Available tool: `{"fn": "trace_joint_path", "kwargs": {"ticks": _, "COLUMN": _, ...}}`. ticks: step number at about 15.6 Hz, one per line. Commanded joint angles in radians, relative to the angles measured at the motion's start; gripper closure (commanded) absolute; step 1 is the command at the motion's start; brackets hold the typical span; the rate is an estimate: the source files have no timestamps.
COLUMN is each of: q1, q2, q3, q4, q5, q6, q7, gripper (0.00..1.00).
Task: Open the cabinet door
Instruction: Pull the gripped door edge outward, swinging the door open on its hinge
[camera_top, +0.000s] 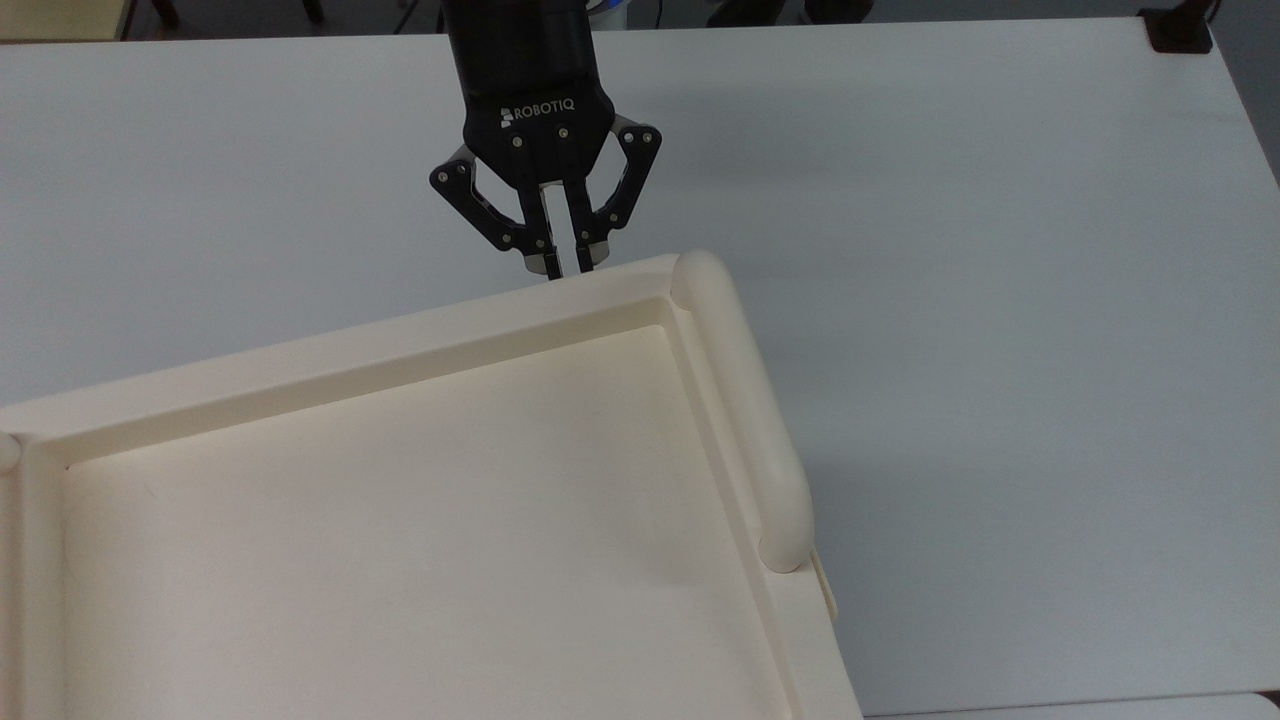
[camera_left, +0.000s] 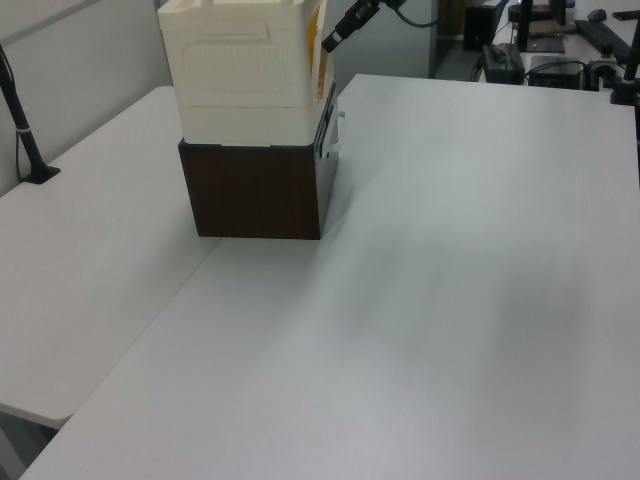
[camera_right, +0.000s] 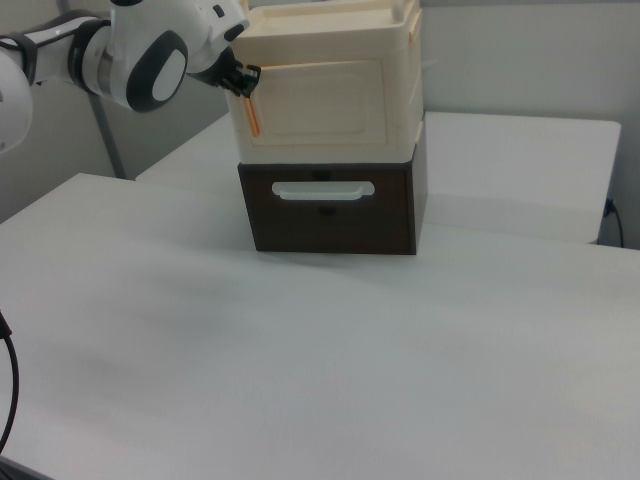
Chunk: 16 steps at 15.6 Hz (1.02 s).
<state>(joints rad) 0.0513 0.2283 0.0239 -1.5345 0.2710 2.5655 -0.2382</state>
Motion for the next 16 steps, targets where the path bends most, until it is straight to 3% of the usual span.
{"fn": "trace_joint_path", "kwargs": {"ticks": 1, "q1": -0.050, "q2": -0.043, "q3": -0.007, "q4": -0.042, "q5": -0.007, "q6": -0.056, "q7": -0.050, "gripper": 0.95}}
{"fn": "trace_joint_path", "kwargs": {"ticks": 9, "q1": -0.082, "q2": -0.044, "q3": -0.009, "q4": -0.067, "q5": -0.007, "q6": -0.067, "q7": -0.067, "gripper": 0.94}}
{"fn": "trace_joint_path", "kwargs": {"ticks": 13, "q1": -0.120, "q2": -0.092, "q3": -0.009, "q4": -0.099, "q5": -0.007, "q6": -0.088, "q7": -0.072, "gripper": 0.91}}
{"fn": "trace_joint_path", "kwargs": {"ticks": 14, "q1": -0.134, "q2": -0.101, "q3": -0.009, "q4": -0.099, "q5": -0.007, "q6": -0.114, "q7": -0.070, "gripper": 0.83}}
{"fn": "trace_joint_path", "kwargs": {"ticks": 16, "q1": -0.159, "q2": -0.119, "q3": -0.016, "q4": -0.098, "q5": -0.003, "q6": -0.165, "q7": -0.067, "gripper": 0.23}}
